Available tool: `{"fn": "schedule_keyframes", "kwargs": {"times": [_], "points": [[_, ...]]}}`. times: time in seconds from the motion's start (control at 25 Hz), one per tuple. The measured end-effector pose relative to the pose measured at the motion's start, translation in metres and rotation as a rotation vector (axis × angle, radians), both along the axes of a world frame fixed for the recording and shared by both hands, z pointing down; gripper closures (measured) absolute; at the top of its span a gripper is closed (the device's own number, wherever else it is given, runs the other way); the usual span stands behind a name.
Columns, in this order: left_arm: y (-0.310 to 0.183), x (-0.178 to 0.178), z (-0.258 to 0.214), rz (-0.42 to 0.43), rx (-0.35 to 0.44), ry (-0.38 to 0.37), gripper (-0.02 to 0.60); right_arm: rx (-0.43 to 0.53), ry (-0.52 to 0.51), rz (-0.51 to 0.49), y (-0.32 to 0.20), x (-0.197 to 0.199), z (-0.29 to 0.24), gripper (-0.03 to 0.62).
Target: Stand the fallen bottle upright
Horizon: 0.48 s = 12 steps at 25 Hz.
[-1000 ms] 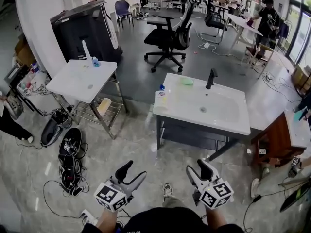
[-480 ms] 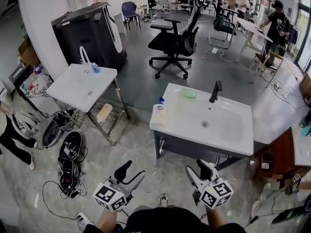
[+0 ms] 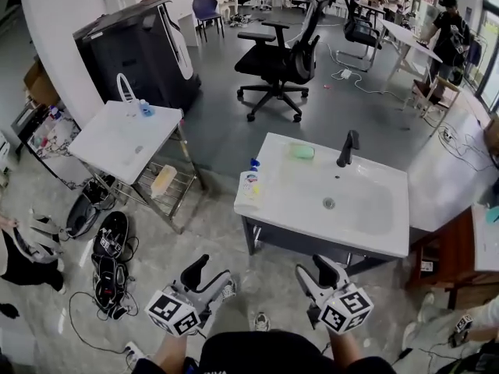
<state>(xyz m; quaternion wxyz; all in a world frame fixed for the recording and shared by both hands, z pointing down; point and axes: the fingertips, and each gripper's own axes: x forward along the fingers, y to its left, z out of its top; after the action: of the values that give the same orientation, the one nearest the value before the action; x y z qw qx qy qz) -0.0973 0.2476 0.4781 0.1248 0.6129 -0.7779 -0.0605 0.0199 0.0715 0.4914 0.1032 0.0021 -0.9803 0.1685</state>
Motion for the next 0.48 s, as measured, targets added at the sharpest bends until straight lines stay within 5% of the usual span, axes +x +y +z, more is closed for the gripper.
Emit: {"fn": "schedule_keyframes", "kwargs": {"times": [0.48], "points": [[-0.067, -0.091, 0.003, 0.134, 0.022, 0.069, 0.314, 0.000, 0.015, 0.116, -0.038, -0.068, -0.005, 0.385]]}}
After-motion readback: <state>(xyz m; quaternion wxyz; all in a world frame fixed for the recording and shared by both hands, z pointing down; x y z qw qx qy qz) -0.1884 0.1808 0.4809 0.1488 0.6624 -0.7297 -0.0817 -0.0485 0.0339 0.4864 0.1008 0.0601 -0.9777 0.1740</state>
